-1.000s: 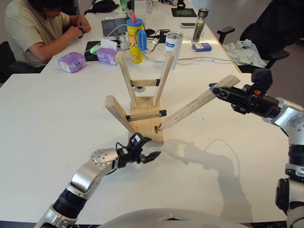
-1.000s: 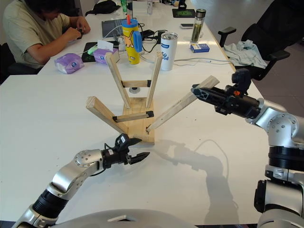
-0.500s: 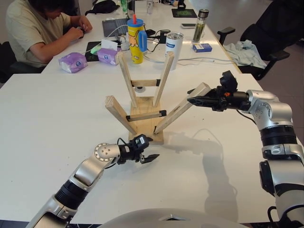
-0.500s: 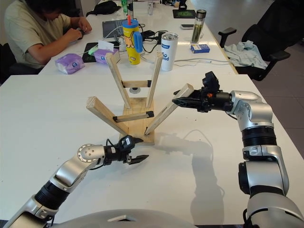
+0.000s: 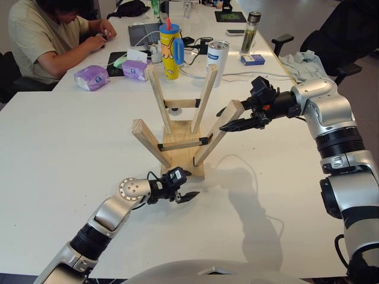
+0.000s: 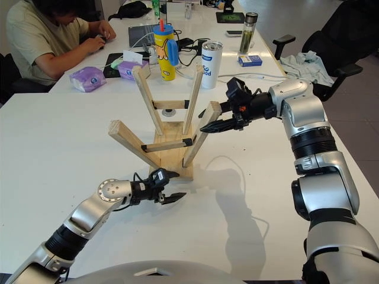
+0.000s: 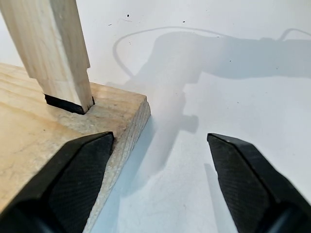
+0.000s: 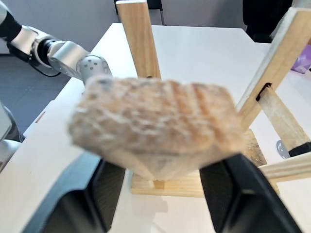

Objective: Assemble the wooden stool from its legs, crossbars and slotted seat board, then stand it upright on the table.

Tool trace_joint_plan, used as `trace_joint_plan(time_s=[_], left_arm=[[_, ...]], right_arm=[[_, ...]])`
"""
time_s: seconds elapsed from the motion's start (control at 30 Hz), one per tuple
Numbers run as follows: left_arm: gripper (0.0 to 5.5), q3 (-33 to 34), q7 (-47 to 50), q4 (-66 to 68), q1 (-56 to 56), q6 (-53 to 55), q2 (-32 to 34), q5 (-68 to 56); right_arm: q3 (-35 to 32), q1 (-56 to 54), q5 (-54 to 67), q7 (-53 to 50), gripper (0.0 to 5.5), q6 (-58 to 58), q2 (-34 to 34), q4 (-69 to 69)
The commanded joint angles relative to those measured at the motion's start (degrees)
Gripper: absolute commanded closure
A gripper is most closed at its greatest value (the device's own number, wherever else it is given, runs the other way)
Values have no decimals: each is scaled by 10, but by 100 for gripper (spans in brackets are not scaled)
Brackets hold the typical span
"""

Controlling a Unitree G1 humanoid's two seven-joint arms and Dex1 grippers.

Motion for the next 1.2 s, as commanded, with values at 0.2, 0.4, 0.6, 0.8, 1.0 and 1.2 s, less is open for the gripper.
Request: trace_joint_plan(time_s=[0.2,0.4,0.6,0.8,1.0,1.2], left_arm=[[192,-24,5,62,39,52,11,35],[192,-25,5,69,33,51,6,37],[192,-20,15,81,31,52,-2,37],[192,1,62,63,42,-2,13,78],[192,101,190,-133,151,-201,19,152],[192,214,334,-281,181,-340,-2,325]], right_arm=[[18,61,-34,-40,343,14,26,-96],[10,26,-52,-63,343,31,50,-61],[15,18,-43,-59,343,102,57,-91],[37,61,-58,-122,343,194,46,-202],[32,110,-44,-224,344,307,44,-318],[27,125,-42,-290,344,335,54,-336]])
